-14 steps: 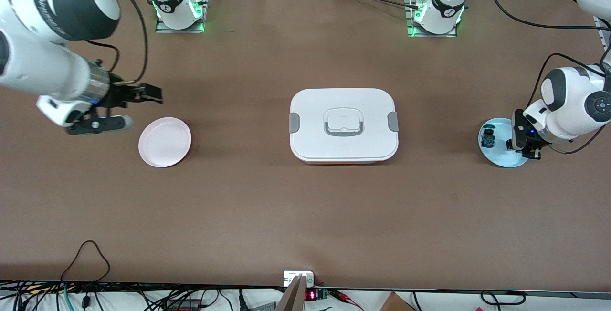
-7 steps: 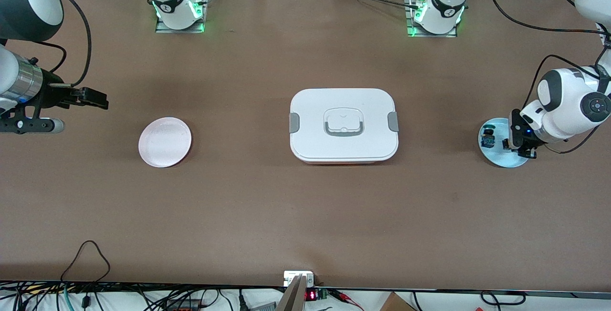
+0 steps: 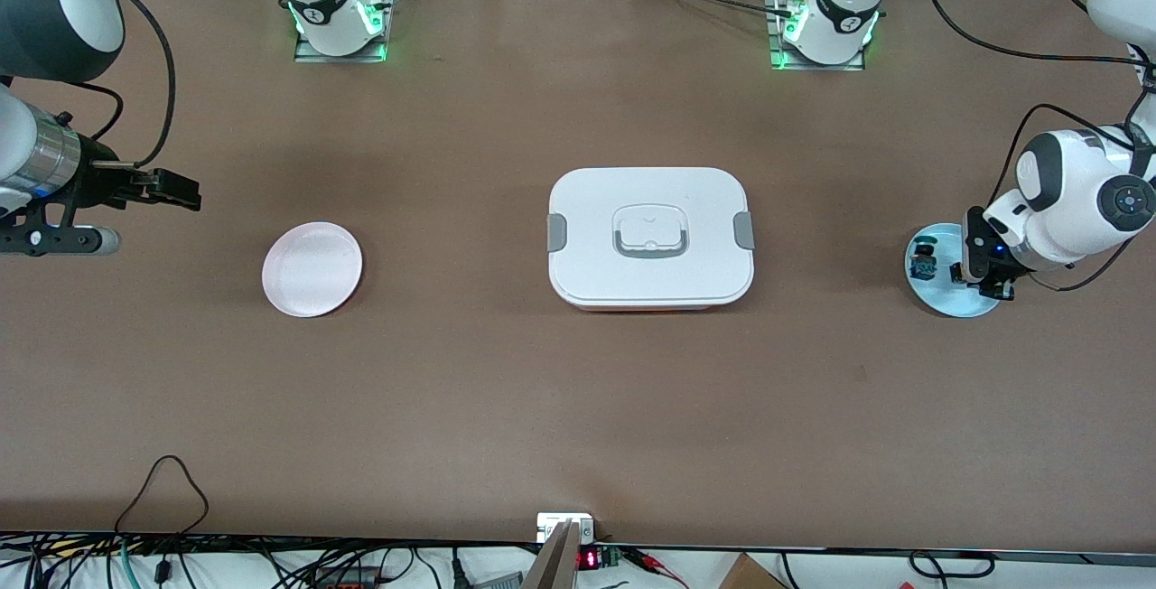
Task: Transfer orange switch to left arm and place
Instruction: 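Lower the switch onto the blue plate and open the left gripper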
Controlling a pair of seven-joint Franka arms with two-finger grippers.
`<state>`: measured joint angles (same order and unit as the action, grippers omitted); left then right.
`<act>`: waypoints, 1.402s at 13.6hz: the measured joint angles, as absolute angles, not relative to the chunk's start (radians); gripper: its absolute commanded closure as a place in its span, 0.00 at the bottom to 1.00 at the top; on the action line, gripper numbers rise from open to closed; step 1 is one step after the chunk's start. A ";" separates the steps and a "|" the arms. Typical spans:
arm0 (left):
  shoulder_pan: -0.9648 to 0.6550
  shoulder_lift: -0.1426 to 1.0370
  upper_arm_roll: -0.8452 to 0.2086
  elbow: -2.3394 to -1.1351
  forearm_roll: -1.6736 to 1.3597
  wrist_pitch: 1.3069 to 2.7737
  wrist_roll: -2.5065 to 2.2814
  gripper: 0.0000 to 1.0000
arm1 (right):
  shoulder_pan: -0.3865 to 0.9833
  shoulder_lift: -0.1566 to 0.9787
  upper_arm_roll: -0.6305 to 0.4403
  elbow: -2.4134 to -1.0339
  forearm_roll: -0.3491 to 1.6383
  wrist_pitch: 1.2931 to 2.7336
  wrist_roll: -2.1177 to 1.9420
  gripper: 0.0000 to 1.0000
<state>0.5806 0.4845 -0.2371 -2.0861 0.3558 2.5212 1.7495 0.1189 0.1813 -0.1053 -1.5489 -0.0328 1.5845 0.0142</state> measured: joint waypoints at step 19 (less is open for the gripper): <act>0.593 0.438 -0.339 -1.930 0.319 2.115 1.697 0.00 | 0.117 0.078 -0.107 -1.628 -0.029 1.676 -0.011 0.00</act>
<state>0.5928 0.4383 -0.3388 -1.9303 0.3187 2.1153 1.6971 0.1173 0.0779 -0.1069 -1.6275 -0.0293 1.6757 -0.0110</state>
